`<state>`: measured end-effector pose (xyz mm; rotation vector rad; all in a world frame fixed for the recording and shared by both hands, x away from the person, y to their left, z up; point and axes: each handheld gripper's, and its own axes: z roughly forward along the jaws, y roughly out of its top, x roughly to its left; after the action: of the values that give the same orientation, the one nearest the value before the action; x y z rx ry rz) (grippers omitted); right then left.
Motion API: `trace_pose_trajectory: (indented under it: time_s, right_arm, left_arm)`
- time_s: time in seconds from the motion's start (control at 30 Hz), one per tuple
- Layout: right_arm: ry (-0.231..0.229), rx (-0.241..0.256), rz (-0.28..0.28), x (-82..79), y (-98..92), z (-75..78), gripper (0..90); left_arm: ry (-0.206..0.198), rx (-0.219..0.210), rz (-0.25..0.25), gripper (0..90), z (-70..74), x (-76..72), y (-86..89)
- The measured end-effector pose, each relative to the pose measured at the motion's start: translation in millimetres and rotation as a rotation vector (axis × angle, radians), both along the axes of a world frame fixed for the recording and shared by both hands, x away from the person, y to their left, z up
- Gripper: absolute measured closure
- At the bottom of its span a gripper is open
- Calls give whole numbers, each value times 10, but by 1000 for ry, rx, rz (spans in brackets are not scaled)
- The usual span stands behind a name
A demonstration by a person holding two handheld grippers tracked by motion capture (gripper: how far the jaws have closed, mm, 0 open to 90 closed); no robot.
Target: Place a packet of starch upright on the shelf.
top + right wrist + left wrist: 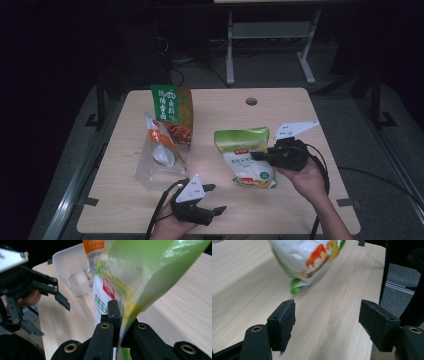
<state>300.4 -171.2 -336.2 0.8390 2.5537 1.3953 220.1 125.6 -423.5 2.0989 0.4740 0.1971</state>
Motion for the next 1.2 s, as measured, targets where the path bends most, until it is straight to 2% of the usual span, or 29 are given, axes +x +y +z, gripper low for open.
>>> trace_pose_trajectory:
  time_s: [0.37, 0.5, 0.6, 0.73, 0.93, 1.2]
  right_arm:
    - [-20, 27, 92, 55, 386, 223, 898]
    - [-31, 27, 123, 73, 558, 308, 899]
    - [-38, 25, 150, 84, 681, 379, 899]
    - [-40, 30, 176, 87, 836, 475, 899]
    - [-73, 23, 231, 126, 1060, 563, 899]
    - [-79, 32, 273, 138, 1331, 659, 899]
  left_arm:
    - [4, -8, -17, 284, -28, -105, 14]
    - [3, -10, -28, 283, -20, -129, 11]
    - [8, -32, -31, 277, -21, -151, 3]
    - [11, -29, -36, 276, -23, -173, 2]
    - [-6, -33, -44, 272, -23, -186, 7]
    - [-9, -53, -38, 272, -23, -214, 21]
